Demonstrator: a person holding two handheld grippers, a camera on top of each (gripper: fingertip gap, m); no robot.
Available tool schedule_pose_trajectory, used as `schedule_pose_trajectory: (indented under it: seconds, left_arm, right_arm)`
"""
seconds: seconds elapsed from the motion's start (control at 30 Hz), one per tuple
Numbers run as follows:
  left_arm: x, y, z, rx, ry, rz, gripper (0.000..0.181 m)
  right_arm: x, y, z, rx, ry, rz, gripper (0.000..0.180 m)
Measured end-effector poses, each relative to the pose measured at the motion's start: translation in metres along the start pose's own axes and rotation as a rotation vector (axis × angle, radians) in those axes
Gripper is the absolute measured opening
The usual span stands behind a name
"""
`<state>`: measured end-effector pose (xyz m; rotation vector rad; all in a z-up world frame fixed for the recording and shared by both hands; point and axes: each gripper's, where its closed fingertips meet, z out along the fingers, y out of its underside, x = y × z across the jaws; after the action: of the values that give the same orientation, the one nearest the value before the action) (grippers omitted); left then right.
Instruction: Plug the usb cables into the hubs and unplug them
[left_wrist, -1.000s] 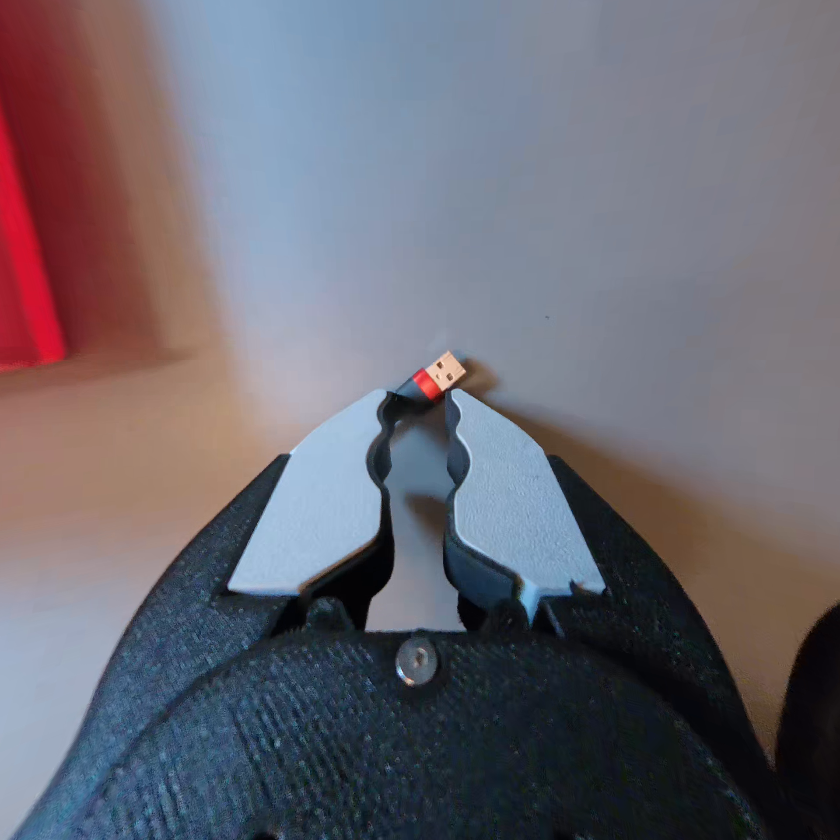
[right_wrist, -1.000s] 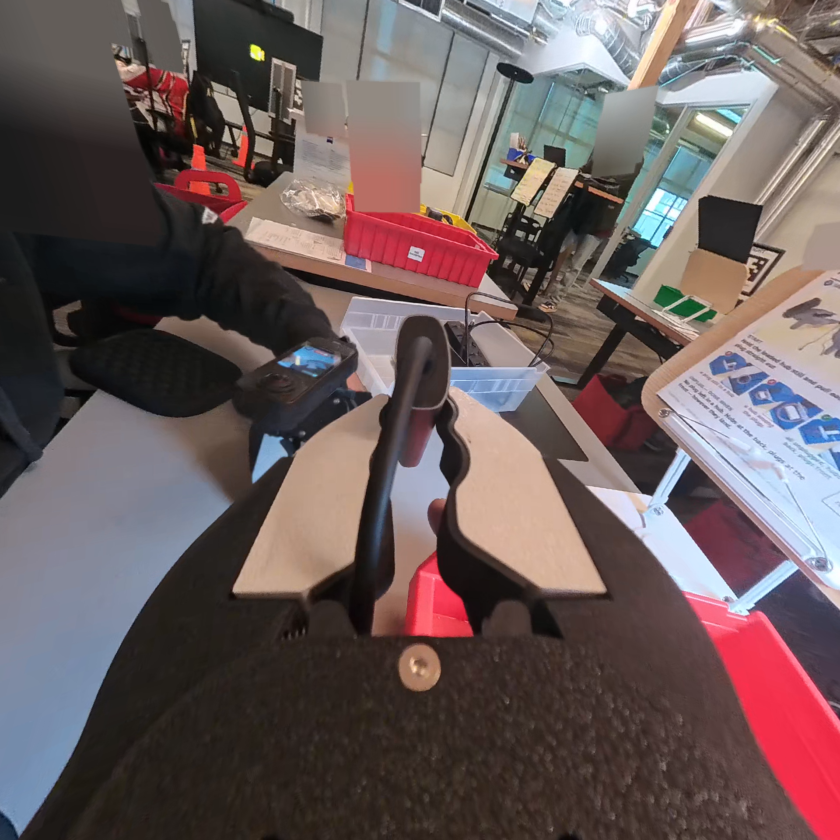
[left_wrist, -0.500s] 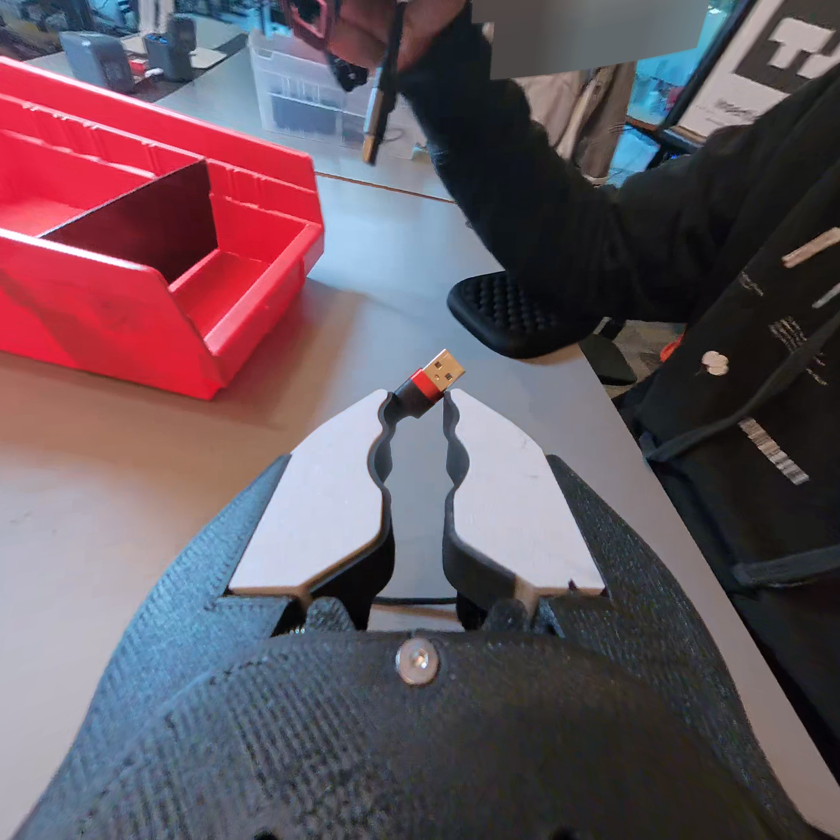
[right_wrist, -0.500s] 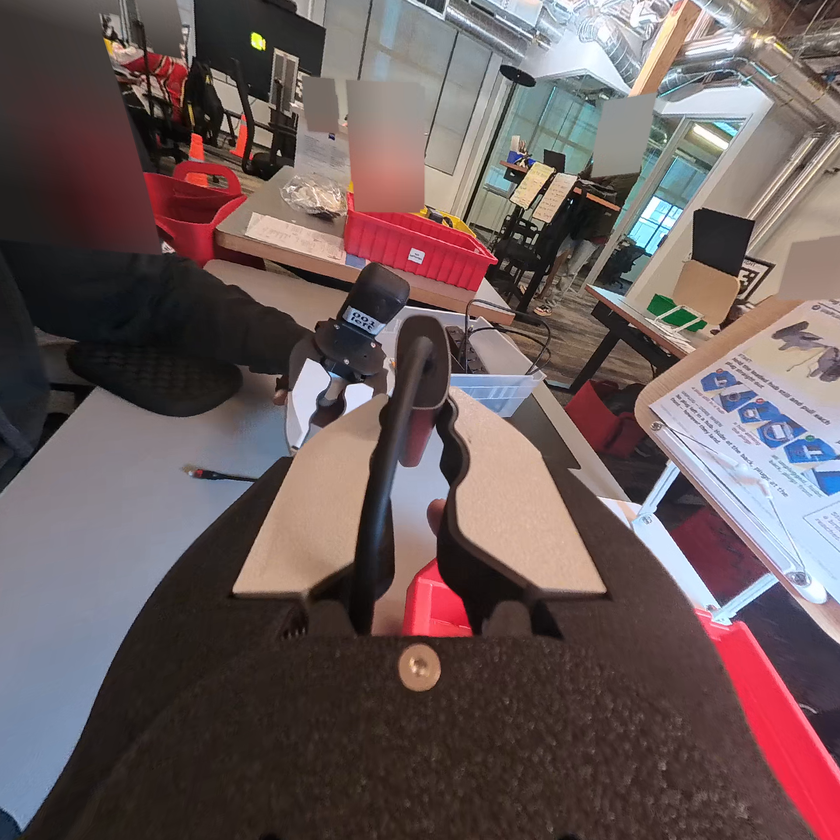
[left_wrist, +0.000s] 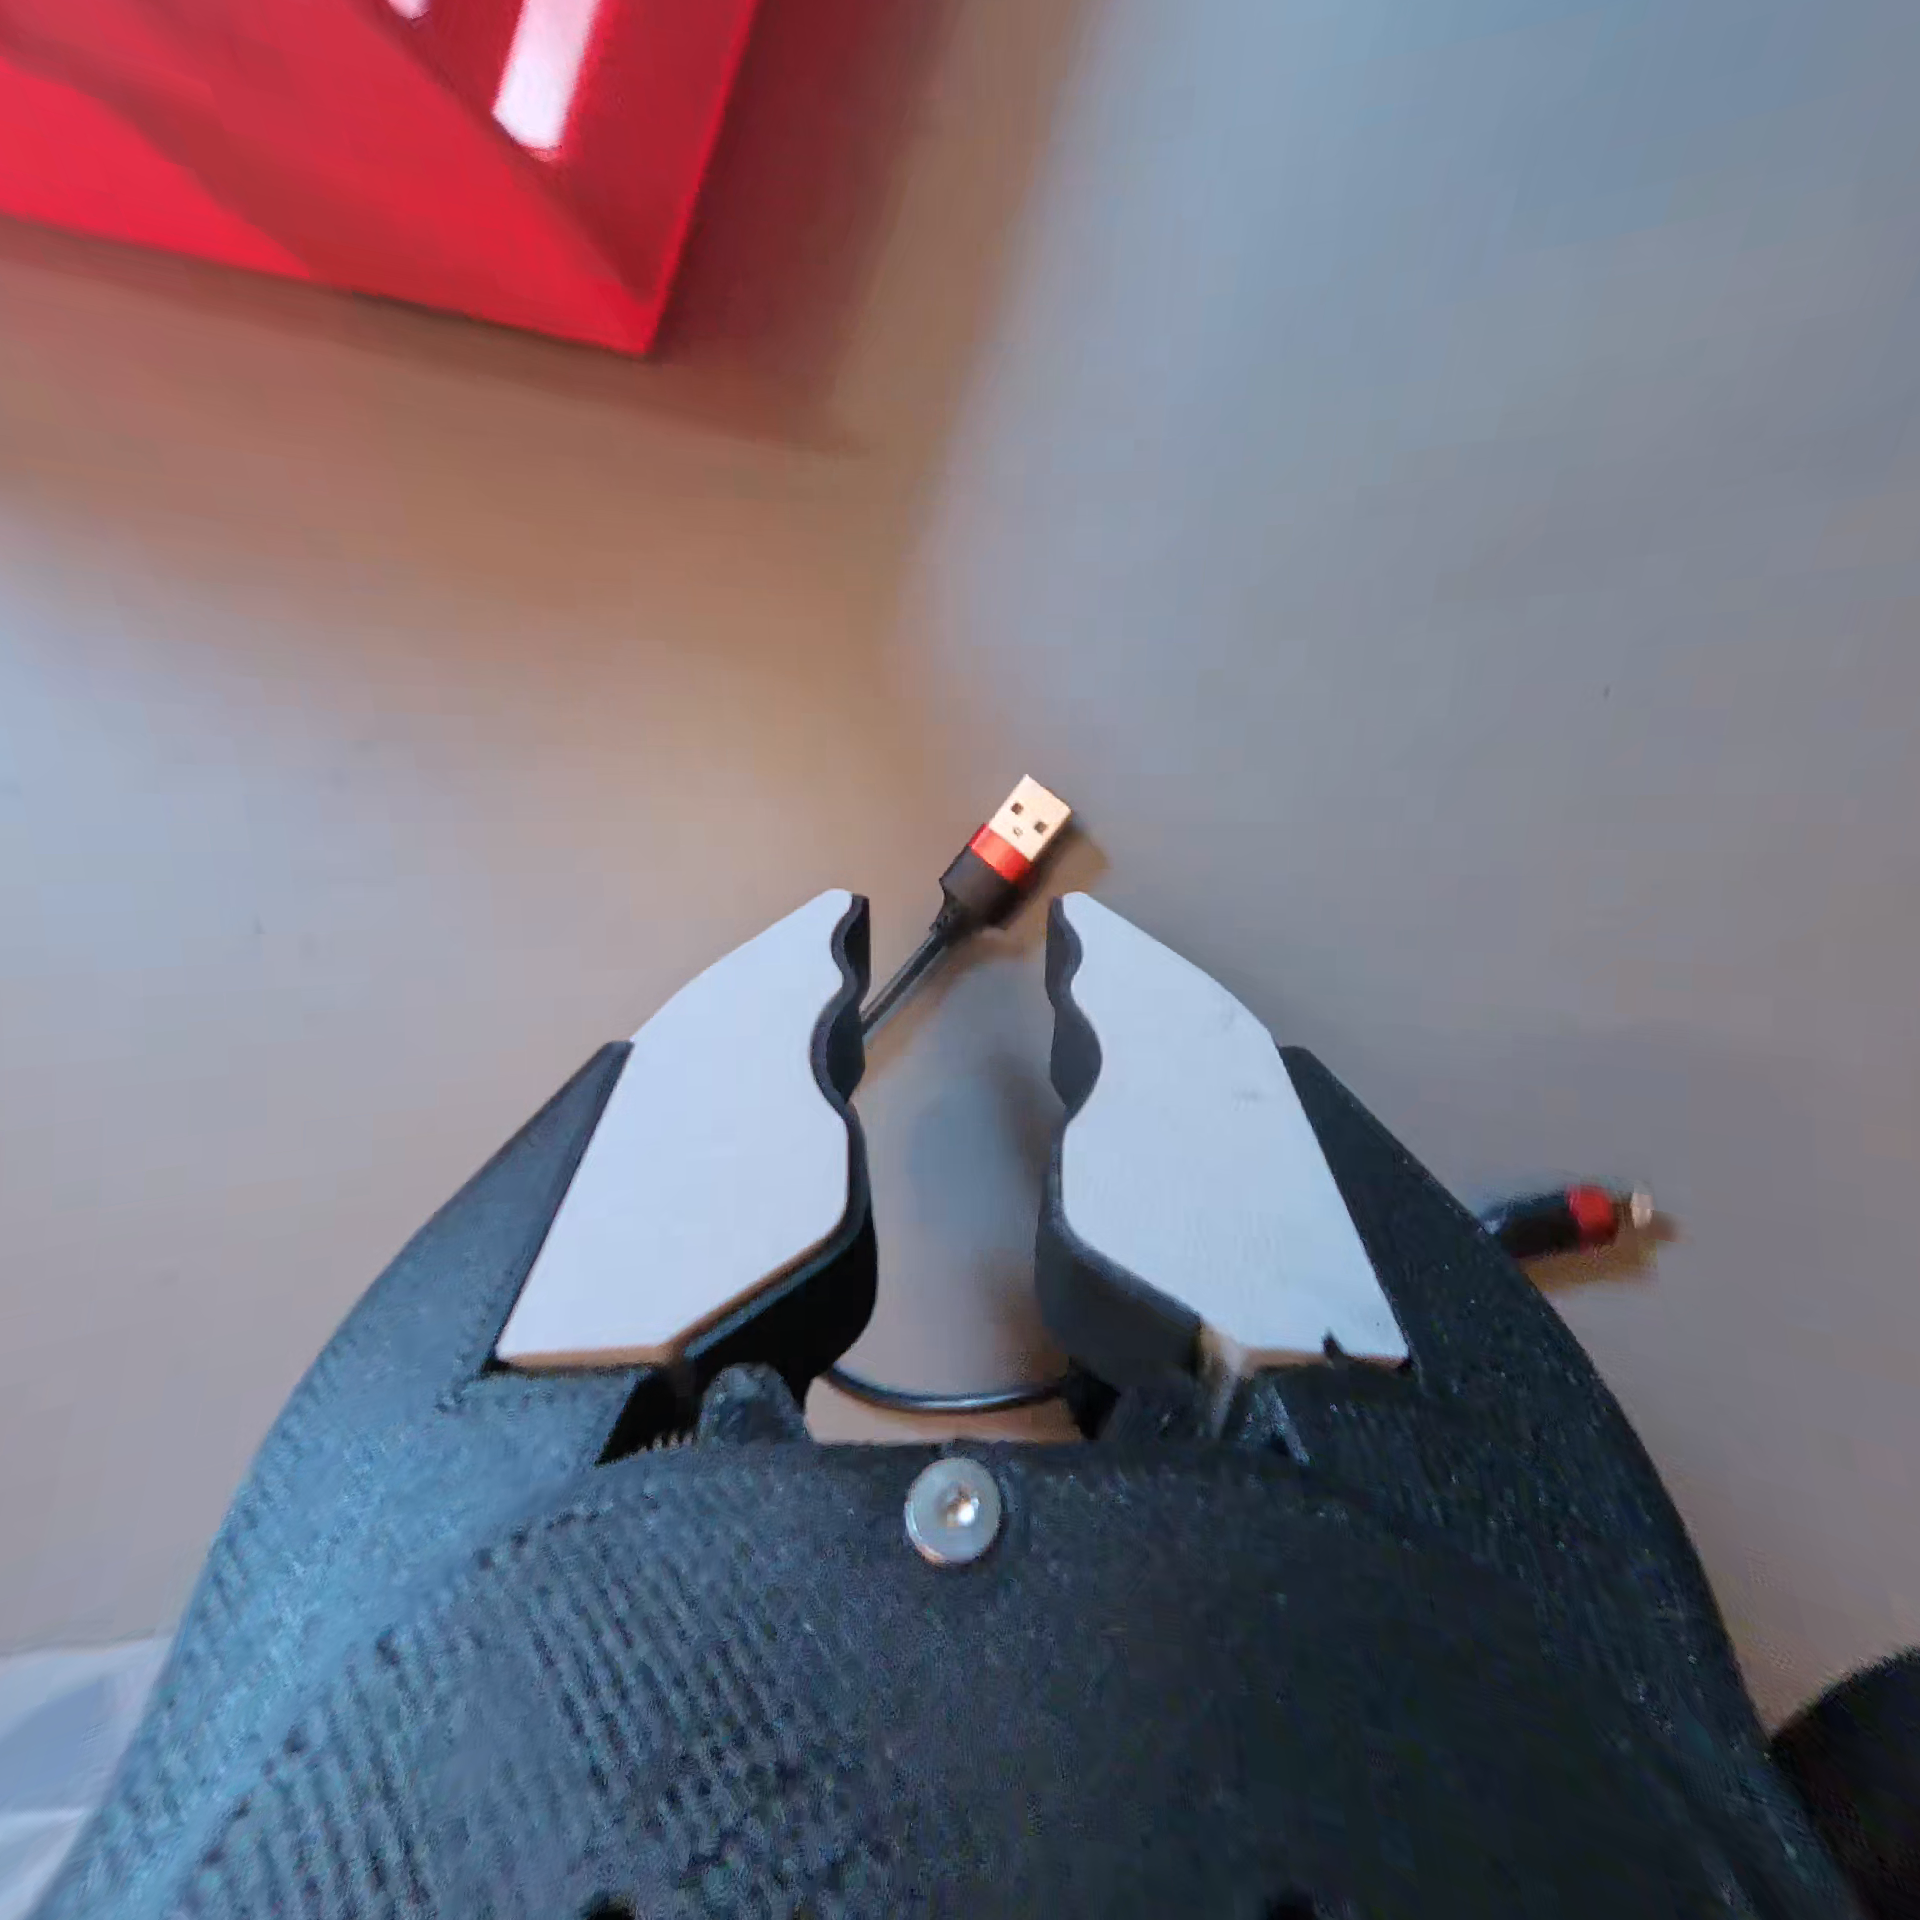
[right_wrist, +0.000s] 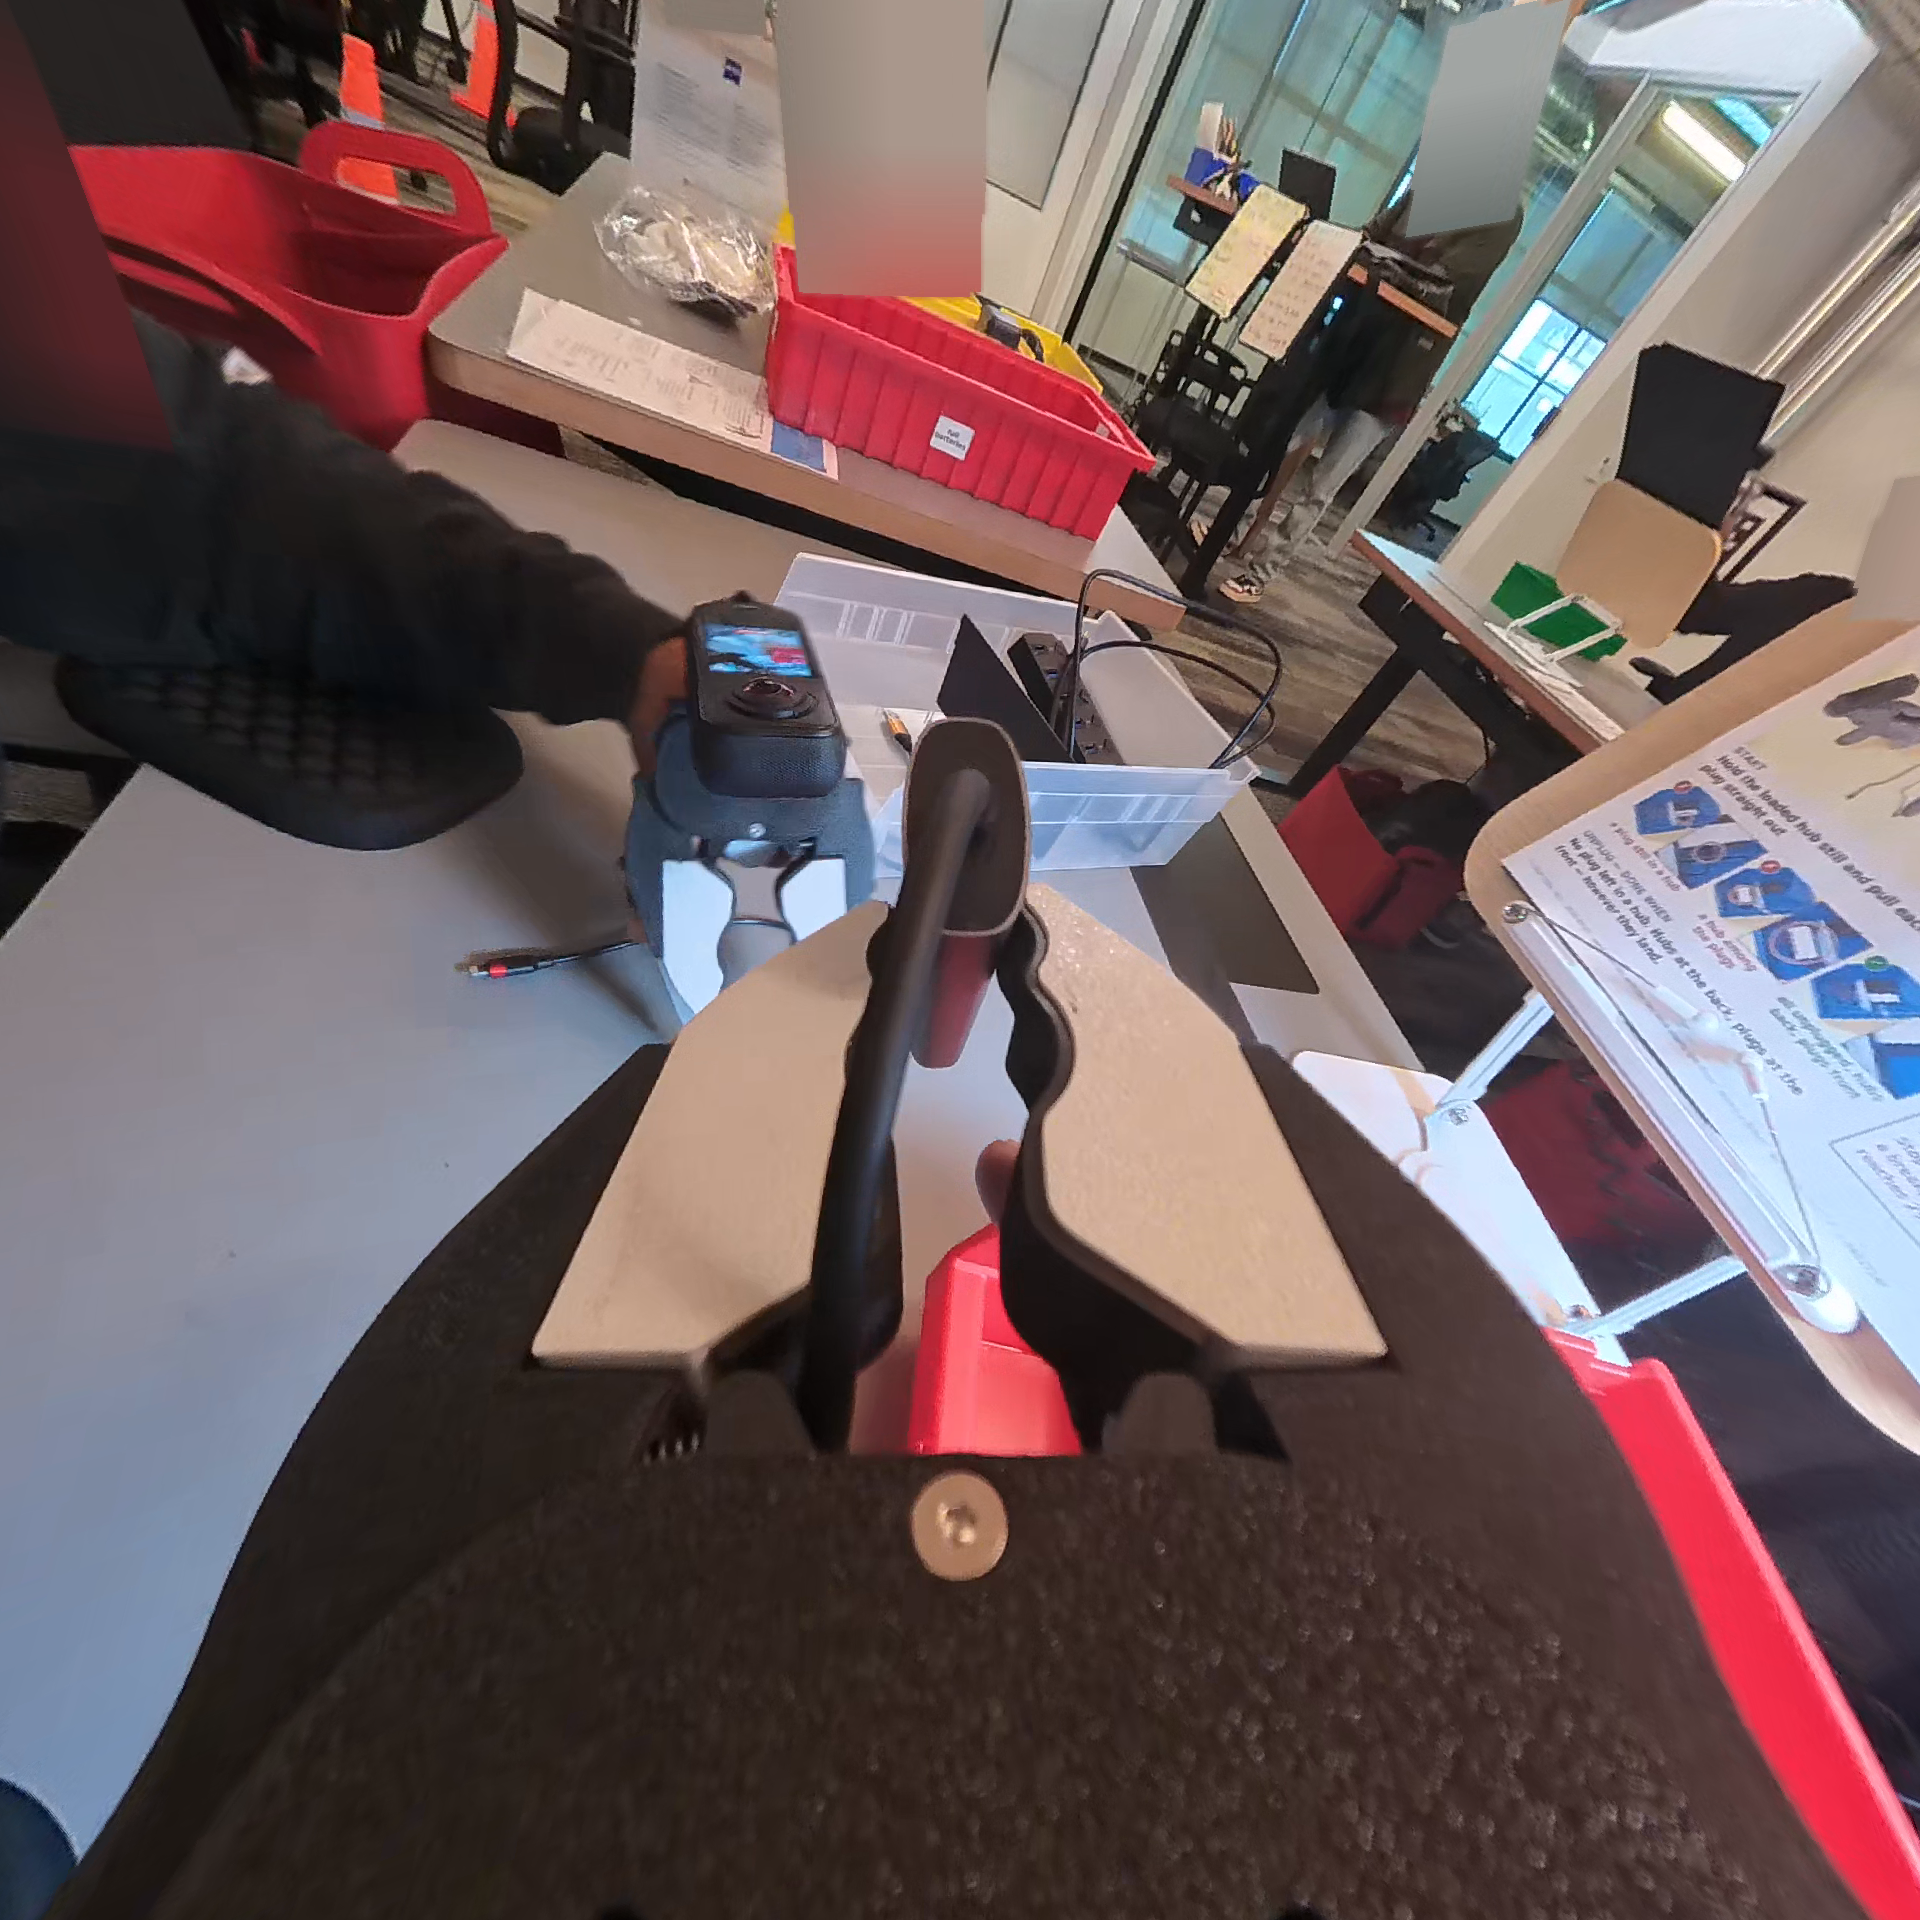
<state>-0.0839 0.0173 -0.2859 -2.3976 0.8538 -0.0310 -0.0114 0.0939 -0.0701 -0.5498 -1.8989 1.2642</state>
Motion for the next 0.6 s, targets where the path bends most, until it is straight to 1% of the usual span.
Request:
schedule_pose_trajectory:
  seconds: [0.13,0.2,0.33,0.4,0.47,0.53,0.6]
  left_arm:
    - [-0.005,0.020,0.001,-0.147,0.133,0.174,0.034]
    - [-0.005,0.027,0.004,-0.213,0.210,0.223,0.034]
    - [-0.002,0.019,0.011,-0.210,0.323,0.276,0.033]
    - [-0.001,0.015,0.014,-0.184,0.362,0.273,0.032]
    - [-0.001,0.010,0.017,-0.141,0.383,0.243,0.026]
    - [-0.006,0.008,0.020,-0.120,0.337,0.192,0.013]
    - [-0.007,0.007,0.020,-0.113,0.294,0.106,0.013]
  right_arm:
    - [-0.004,0.005,0.007,-0.016,-0.022,0.012,0.017]
    - [-0.006,0.008,0.011,-0.032,-0.031,0.009,0.018]
    - [-0.005,0.013,0.011,-0.046,-0.032,0.015,0.017]
    - [-0.002,0.015,0.009,-0.047,-0.026,0.023,0.017]
    - [0.000,0.016,0.007,-0.046,-0.020,0.029,0.017]
    - [0.002,0.017,0.006,-0.042,-0.019,0.033,0.017]
    - [0.002,0.018,0.006,-0.043,-0.017,0.032,0.017]
